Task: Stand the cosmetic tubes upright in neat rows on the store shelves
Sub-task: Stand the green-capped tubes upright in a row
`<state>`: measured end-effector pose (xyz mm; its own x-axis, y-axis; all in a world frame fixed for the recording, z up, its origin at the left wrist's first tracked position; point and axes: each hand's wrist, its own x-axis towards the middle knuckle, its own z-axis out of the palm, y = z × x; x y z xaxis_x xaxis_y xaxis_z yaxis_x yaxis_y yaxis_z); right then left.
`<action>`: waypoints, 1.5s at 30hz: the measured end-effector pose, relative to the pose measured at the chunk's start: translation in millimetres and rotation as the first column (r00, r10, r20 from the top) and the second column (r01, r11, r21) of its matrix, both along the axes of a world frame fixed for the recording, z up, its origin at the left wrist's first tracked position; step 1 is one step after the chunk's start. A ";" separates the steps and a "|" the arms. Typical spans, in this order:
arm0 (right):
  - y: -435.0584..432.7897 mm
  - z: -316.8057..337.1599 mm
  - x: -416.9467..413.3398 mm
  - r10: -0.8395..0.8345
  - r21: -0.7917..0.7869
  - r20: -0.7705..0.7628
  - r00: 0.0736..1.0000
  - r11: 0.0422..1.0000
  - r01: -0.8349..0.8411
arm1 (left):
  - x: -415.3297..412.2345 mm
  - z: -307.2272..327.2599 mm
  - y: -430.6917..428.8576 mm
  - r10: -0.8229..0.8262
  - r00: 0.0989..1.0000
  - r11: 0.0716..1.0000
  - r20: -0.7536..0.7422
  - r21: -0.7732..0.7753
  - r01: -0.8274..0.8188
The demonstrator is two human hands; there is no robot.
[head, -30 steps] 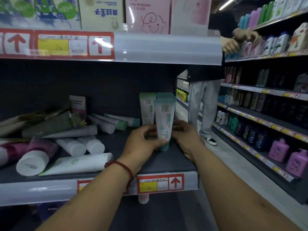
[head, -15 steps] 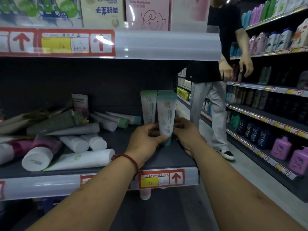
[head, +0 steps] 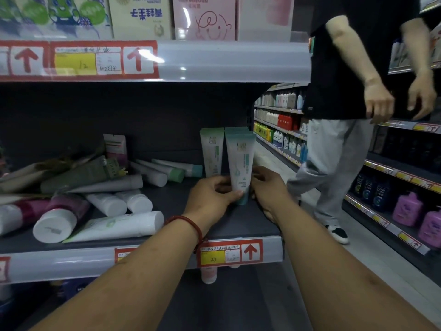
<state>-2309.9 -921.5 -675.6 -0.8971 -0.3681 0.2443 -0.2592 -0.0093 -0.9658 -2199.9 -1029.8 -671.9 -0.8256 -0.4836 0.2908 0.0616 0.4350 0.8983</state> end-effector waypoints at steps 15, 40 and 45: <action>-0.2 7.0 14.8 -0.241 0.243 -0.195 0.951 0.927 0.285 | 1.7 1.0 -4.1 0.051 0.991 0.998 0.122 -0.026 -0.048; 15.6 68.5 182.9 0.123 0.653 -0.580 0.805 0.661 0.370 | 157.7 77.2 -84.7 0.187 0.955 0.612 0.231 -0.788 0.071; -27.3 62.0 200.9 0.171 0.648 -0.576 0.799 0.691 0.320 | 191.9 73.8 -133.3 0.213 0.948 0.630 0.237 -0.775 0.053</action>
<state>-2109.1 -948.8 -613.6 -0.7103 -0.5791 0.4001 -0.7017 0.6275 -0.3374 -2008.0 -1163.1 -598.1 -0.8994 -0.2630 0.3492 -0.2011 0.9582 0.2036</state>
